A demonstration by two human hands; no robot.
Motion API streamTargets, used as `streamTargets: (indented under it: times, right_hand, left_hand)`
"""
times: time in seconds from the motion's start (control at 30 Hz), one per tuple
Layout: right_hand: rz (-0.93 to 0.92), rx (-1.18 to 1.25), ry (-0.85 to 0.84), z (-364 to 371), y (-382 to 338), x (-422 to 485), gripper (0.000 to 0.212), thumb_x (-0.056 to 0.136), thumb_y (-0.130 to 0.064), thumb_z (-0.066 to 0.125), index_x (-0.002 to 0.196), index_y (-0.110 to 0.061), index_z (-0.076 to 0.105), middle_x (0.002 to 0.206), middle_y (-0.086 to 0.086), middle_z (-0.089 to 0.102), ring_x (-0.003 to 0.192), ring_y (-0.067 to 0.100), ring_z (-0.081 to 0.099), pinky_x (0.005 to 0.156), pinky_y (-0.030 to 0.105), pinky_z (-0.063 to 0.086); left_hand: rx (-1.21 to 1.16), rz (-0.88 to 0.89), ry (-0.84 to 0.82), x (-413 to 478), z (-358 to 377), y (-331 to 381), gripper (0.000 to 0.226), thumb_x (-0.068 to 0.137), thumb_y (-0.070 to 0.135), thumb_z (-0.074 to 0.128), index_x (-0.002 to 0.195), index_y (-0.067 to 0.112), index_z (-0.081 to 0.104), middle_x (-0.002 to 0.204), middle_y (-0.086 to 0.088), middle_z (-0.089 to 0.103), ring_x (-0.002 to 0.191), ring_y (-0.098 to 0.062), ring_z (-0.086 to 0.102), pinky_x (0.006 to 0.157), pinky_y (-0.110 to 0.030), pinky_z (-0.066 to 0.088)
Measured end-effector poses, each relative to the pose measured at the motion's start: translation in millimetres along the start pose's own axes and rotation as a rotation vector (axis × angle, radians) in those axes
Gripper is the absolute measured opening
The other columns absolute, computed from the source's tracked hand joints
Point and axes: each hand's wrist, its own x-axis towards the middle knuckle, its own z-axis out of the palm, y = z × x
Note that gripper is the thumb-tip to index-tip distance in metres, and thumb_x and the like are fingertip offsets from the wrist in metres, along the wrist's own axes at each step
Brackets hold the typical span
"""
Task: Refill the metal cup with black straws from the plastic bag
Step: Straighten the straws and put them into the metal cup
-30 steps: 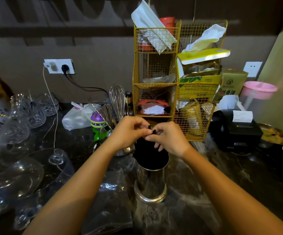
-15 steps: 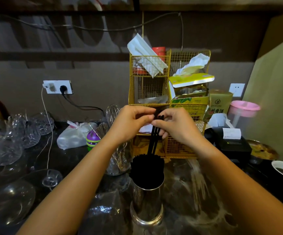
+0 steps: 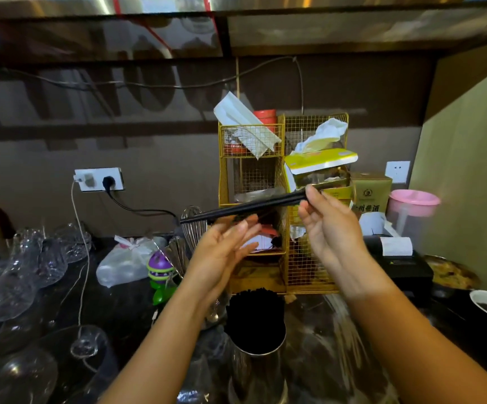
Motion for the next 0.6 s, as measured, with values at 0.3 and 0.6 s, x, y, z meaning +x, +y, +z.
streamTargets:
  times: [0.3, 0.6]
  right_hand:
    - [0.434, 0.238, 0.152, -17, 47, -5, 0.009, 0.084, -0.001, 0.053, 0.076, 0.000, 0.057, 0.083, 0.015, 0.054, 0.036, 0.006, 0.058, 0.037, 0.013, 0.047]
    - [0.498, -0.372, -0.048, -23, 34, -1, 0.020, 0.078, -0.020, 0.064, 0.094, -0.009, 0.058, 0.084, 0.008, 0.068, 0.071, 0.018, 0.067, 0.051, 0.027, 0.057]
  left_hand:
    - [0.039, 0.184, 0.119, 16, 2, 13, 0.020, 0.090, 0.011, 0.042, 0.092, 0.018, 0.060, 0.084, 0.004, 0.073, 0.086, -0.006, 0.068, 0.060, -0.016, 0.054]
    - [0.313, 0.183, 0.064, 31, -3, 52, 0.019, 0.090, 0.011, 0.042, 0.086, 0.016, 0.060, 0.078, 0.000, 0.073, 0.081, -0.012, 0.070, 0.066, -0.020, 0.057]
